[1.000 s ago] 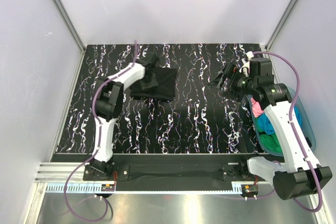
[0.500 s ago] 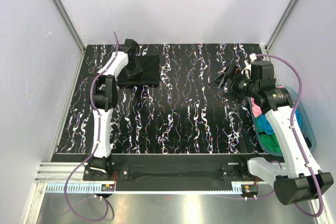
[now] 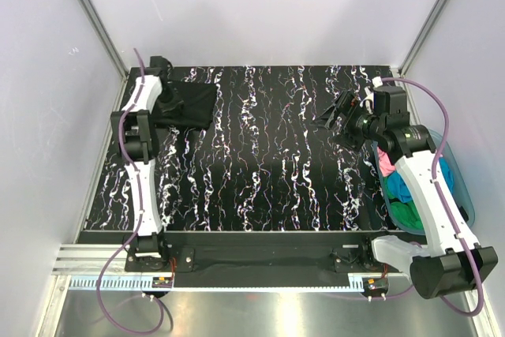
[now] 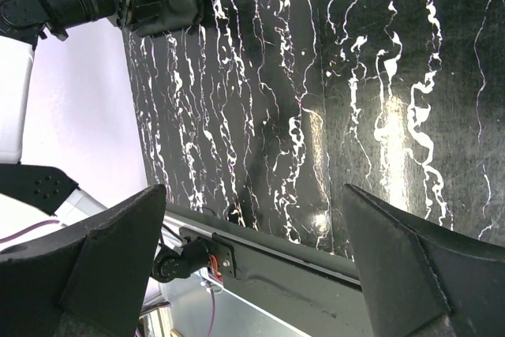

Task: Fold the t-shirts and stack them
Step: Neatly place the folded tshirt to the corner

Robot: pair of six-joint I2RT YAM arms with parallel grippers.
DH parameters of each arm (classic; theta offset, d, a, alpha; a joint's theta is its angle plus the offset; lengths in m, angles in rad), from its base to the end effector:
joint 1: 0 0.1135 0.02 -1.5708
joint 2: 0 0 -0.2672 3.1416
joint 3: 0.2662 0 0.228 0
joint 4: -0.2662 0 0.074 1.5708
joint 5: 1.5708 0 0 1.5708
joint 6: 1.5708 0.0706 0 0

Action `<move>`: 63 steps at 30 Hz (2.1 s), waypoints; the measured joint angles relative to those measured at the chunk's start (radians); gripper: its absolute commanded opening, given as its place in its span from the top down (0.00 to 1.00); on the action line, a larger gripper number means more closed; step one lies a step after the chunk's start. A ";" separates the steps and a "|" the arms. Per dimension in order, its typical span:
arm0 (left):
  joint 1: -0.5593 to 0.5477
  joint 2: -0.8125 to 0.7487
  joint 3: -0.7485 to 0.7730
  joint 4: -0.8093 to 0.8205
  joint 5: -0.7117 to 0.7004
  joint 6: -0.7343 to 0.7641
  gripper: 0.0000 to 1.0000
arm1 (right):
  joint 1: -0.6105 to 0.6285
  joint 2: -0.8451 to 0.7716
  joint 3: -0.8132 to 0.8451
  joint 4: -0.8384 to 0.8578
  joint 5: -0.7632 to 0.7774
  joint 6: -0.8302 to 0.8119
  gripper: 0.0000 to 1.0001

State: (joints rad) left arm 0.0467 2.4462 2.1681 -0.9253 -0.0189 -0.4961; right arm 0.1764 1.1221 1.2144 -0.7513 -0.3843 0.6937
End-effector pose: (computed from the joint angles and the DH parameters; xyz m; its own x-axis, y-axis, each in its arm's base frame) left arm 0.5045 0.0249 0.1470 -0.7944 -0.5136 -0.3243 -0.4907 0.8573 -0.1555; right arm 0.2197 0.0660 0.3489 -0.7541 0.4677 -0.4611 0.0360 0.7305 0.6820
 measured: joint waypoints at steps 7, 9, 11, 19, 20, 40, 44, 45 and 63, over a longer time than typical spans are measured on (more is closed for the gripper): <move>0.089 0.031 0.050 0.026 0.058 0.023 0.54 | 0.000 0.026 0.024 0.006 0.000 0.000 0.00; 0.112 0.032 0.050 0.048 0.082 0.024 0.53 | 0.000 0.030 0.024 0.006 0.000 0.000 0.00; 0.131 0.033 0.050 0.075 0.104 0.024 0.53 | 0.000 0.035 0.026 0.006 0.000 0.000 0.00; 0.186 0.061 0.066 0.174 0.190 -0.018 0.53 | 0.000 0.076 0.039 0.016 0.000 0.000 0.00; 0.190 0.061 0.066 0.182 0.201 -0.029 0.53 | 0.000 0.080 0.039 0.021 0.000 0.001 0.00; -0.068 -0.458 -0.306 0.284 0.012 0.309 0.89 | 0.000 0.152 0.145 0.037 -0.003 0.004 0.00; -0.194 -0.399 -0.286 0.272 -0.033 0.405 1.00 | 0.000 0.152 0.147 0.035 -0.007 0.006 0.00; -0.212 -0.367 -0.277 0.267 -0.039 0.419 1.00 | 0.000 0.152 0.147 0.034 -0.008 0.008 0.00; -0.195 -0.019 -0.030 0.158 -0.113 0.492 0.98 | 0.000 0.122 0.167 0.005 0.000 0.049 0.00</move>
State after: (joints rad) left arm -0.1482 2.4271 2.1380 -0.7677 -0.1322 -0.0036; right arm 0.1764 1.2438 1.3811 -0.7467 -0.3847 0.7429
